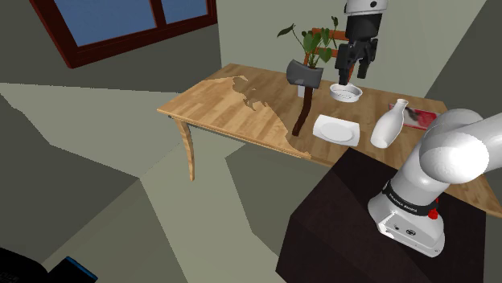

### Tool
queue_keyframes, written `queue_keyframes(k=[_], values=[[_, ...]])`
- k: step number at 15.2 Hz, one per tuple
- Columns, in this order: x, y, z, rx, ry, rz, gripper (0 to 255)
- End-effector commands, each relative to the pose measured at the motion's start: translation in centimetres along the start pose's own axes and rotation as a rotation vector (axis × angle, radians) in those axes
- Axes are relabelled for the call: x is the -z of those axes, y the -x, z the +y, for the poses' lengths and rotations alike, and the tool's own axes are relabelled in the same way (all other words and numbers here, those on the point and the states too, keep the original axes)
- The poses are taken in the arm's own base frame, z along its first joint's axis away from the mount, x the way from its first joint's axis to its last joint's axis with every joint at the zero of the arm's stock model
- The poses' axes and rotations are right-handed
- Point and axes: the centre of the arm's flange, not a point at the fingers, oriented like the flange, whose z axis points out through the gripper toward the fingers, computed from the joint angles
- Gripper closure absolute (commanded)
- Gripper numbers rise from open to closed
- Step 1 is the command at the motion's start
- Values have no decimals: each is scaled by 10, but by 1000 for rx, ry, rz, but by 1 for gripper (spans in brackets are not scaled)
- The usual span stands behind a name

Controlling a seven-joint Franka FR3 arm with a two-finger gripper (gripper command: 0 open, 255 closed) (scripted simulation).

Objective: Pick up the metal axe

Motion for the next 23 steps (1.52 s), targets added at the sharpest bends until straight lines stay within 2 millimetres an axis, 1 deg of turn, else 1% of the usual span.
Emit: queue_keyframes(k=[1, 6, 12, 18, 23], values=[[0, 0, 0, 0, 0, 0, 0], [-8, -38, 44, 97, 9, 60, 0], [-15, -90, 92, 214, 20, 131, 0], [-16, -147, 134, 331, 31, 202, 0], [-15, -198, 163, 428, 40, 262, 0]])
